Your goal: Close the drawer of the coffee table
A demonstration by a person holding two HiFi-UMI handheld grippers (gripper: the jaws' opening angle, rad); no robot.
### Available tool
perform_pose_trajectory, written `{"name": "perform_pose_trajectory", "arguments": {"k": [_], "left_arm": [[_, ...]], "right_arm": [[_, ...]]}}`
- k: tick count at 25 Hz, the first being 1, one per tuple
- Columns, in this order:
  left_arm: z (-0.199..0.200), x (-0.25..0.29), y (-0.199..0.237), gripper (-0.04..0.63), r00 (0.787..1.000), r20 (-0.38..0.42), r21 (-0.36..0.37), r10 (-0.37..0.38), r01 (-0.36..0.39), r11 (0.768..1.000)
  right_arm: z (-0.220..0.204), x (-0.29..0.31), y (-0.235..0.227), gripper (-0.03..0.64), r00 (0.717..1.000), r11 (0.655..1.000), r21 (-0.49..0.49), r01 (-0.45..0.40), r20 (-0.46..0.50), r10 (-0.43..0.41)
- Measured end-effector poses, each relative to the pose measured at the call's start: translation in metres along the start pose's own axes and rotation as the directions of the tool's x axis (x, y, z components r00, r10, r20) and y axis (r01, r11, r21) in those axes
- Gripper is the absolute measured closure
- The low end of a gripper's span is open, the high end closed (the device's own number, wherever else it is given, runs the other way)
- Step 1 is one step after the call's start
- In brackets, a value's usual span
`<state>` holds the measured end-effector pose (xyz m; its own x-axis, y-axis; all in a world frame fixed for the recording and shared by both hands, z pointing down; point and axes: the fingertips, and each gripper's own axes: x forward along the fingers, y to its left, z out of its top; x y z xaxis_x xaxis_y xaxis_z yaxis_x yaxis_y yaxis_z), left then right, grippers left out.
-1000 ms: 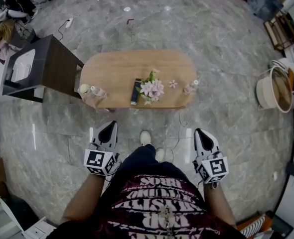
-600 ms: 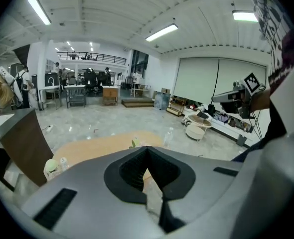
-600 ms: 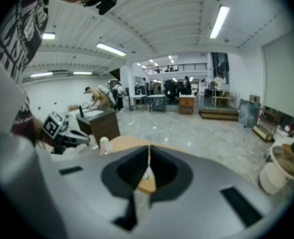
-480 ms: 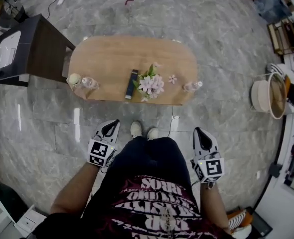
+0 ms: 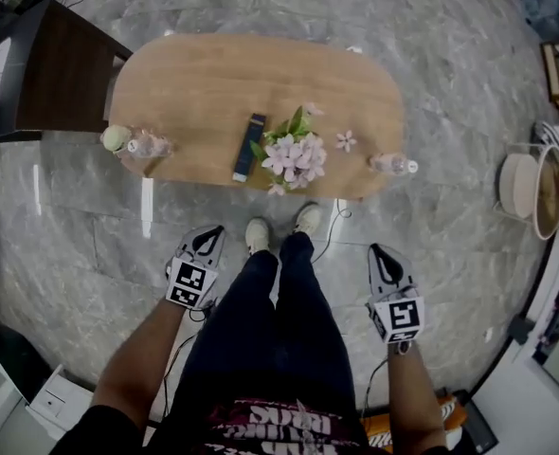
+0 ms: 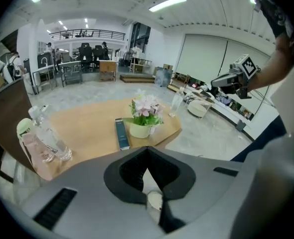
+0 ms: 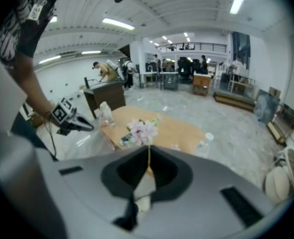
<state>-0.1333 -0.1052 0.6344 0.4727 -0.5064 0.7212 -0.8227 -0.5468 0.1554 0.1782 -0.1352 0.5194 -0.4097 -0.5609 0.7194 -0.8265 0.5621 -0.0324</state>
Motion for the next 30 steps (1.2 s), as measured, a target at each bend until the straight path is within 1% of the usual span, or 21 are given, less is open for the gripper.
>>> {"name": "perform_pose_trajectory", "arguments": {"k": [2, 3, 5, 8, 11, 12, 13, 14, 17, 19, 21, 26, 30], "left_arm": [[-0.017, 0.035, 0.006, 0.571, 1.0, -0.018, 0.056, 0.012, -0.011, 0.998], [-0.027, 0.051, 0.006, 0.571, 1.0, -0.027, 0.072, 0.012, -0.01, 0.997], [-0.047, 0.074, 0.004, 0.556, 0.999, -0.05, 0.073, 0.002, 0.002, 0.997], [-0.08, 0.098, 0.009, 0.486, 0.995, -0.098, 0.068, -0.008, 0.015, 0.998], [-0.116, 0.133, 0.017, 0.434, 0.988, -0.155, 0.063, 0.005, 0.005, 0.998], [-0.126, 0.145, 0.02, 0.418, 0.986, -0.167, 0.061, 0.009, 0.001, 0.998], [-0.133, 0.156, 0.023, 0.406, 0.984, -0.177, 0.062, 0.012, -0.001, 0.998], [-0.14, 0.167, 0.026, 0.396, 0.982, -0.187, 0.066, 0.016, -0.004, 0.998], [-0.152, 0.195, 0.038, 0.374, 0.976, -0.213, 0.102, 0.043, -0.022, 0.995], [-0.15, 0.211, 0.046, 0.374, 0.976, -0.206, 0.117, 0.066, -0.043, 0.992], [-0.14, 0.224, 0.051, 0.374, 0.979, -0.191, 0.12, 0.076, -0.054, 0.991], [-0.135, 0.234, 0.046, 0.368, 0.979, -0.185, 0.112, 0.083, -0.063, 0.992], [-0.136, 0.248, 0.045, 0.362, 0.982, -0.176, 0.101, 0.073, -0.055, 0.993]], "right_arm": [[-0.03, 0.031, -0.015, 0.581, 1.0, 0.999, -0.034, -0.017, -0.022, 0.016], [-0.046, 0.044, -0.023, 0.581, 0.999, 0.998, -0.052, -0.023, -0.031, 0.021], [-0.077, 0.066, -0.03, 0.581, 0.997, 0.996, -0.082, -0.041, -0.063, 0.036], [-0.12, 0.101, -0.031, 0.581, 0.989, 0.988, -0.121, -0.097, -0.124, 0.081], [-0.165, 0.14, -0.045, 0.579, 0.973, 0.975, -0.164, -0.148, -0.202, 0.114], [-0.182, 0.152, -0.053, 0.555, 0.966, 0.971, -0.179, -0.158, -0.231, 0.114], [-0.199, 0.163, -0.061, 0.463, 0.959, 0.967, -0.196, -0.164, -0.262, 0.109], [-0.217, 0.174, -0.069, 0.431, 0.951, 0.962, -0.216, -0.166, -0.295, 0.098], [-0.259, 0.202, -0.096, 0.407, 0.931, 0.935, -0.314, -0.163, -0.364, 0.04], [-0.273, 0.217, -0.11, 0.399, 0.926, 0.907, -0.385, -0.169, -0.377, 0.013], [-0.28, 0.229, -0.114, 0.399, 0.928, 0.886, -0.426, -0.183, -0.372, 0.014], [-0.286, 0.246, -0.11, 0.399, 0.936, 0.86, -0.461, -0.219, -0.347, 0.053], [-0.28, 0.259, -0.105, 0.399, 0.943, 0.836, -0.489, -0.247, -0.319, 0.092]]}}
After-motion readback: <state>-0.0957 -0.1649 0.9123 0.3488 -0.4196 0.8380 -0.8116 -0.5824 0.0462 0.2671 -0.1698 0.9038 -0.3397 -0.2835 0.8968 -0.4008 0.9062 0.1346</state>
